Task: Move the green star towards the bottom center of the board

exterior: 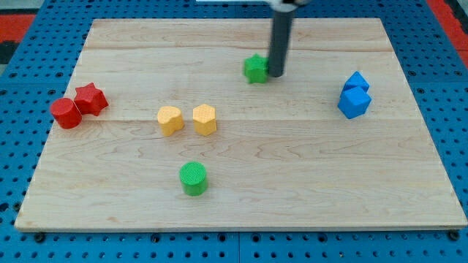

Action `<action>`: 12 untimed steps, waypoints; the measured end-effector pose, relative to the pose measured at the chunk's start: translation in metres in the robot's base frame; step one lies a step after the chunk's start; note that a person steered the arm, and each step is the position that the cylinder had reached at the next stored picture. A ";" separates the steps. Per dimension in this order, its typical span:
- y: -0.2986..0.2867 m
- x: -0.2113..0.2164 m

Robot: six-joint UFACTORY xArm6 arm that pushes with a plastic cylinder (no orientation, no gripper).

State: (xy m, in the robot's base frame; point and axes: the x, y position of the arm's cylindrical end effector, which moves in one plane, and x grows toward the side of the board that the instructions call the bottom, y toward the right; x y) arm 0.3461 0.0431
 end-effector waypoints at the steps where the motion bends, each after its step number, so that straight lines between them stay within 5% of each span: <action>1: 0.010 -0.044; 7: -0.033 0.029; 8: -0.025 0.028; 9: -0.051 -0.026; 10: -0.094 0.010; 12: -0.060 0.082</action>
State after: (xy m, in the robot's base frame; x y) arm 0.4284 -0.0168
